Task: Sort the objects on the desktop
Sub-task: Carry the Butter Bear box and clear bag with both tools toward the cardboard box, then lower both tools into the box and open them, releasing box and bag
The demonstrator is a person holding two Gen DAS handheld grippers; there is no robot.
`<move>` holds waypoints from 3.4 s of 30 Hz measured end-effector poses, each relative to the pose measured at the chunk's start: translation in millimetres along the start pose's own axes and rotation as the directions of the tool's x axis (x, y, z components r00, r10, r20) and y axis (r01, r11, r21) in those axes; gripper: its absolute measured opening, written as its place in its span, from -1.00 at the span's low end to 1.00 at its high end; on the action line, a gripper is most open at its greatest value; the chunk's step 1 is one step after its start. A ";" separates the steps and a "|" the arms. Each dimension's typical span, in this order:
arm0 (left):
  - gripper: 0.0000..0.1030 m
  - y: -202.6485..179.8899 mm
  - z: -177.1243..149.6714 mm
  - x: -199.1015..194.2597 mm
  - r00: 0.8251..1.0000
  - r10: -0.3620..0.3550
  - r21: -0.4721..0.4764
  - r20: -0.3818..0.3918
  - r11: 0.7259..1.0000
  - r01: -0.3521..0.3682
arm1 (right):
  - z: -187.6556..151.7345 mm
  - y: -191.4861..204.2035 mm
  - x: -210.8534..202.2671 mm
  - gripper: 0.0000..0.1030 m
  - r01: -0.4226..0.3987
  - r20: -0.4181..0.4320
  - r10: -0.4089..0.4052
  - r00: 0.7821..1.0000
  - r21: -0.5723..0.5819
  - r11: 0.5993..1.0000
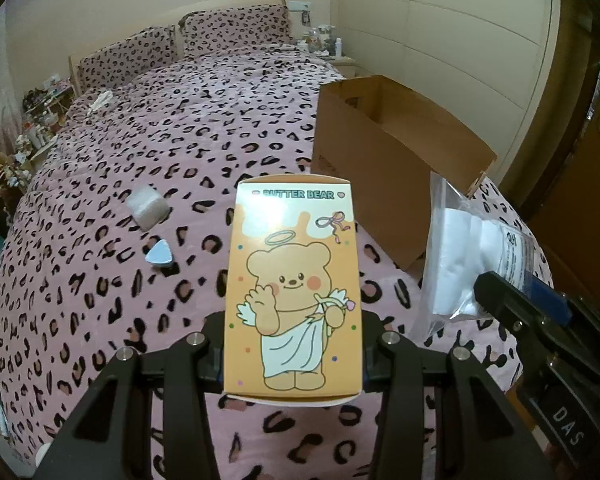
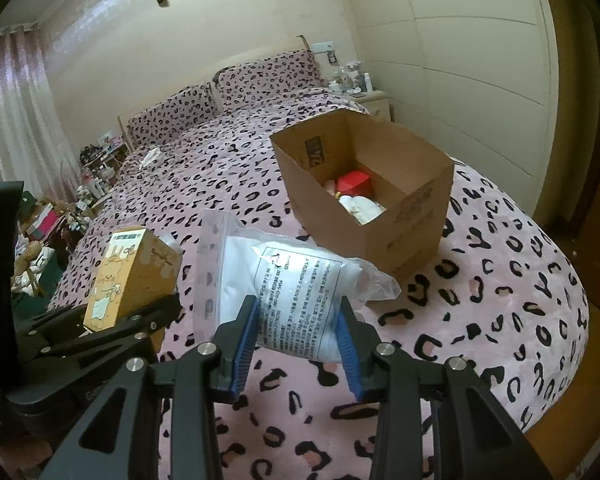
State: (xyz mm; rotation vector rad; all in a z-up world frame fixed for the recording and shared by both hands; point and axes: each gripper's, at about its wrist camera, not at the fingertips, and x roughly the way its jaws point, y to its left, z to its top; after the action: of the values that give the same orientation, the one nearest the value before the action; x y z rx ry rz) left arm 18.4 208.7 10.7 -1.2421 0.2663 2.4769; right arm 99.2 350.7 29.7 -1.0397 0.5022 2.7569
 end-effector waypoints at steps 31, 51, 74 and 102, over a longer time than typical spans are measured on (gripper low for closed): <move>-0.14 -56.0 47.2 37.7 0.988 -0.153 0.099 -0.031 0.983 0.155 | 22.4 -53.2 -2.3 -0.26 0.104 0.024 -0.106 0.994 0.073 0.992; -0.14 -59.9 160.2 58.0 0.946 -0.321 0.118 -0.034 0.939 0.323 | 106.5 -55.8 11.2 -0.26 0.123 0.136 -0.131 0.982 0.064 0.990; -0.13 -87.0 225.4 173.8 0.928 -0.335 0.122 -0.161 0.927 0.355 | 142.9 -76.7 114.0 -0.26 0.140 -0.018 -0.139 0.990 0.090 0.986; 0.65 -52.4 227.1 169.3 0.934 -0.347 0.105 -0.085 0.929 0.355 | 140.1 -90.1 139.6 -0.12 0.124 -0.173 -0.100 0.980 0.136 0.983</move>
State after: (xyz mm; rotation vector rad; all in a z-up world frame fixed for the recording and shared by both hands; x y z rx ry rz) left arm -221.3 368.6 9.9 -1.2031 0.1851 2.0880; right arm -67.9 488.6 12.6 -1.2270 0.6368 2.5067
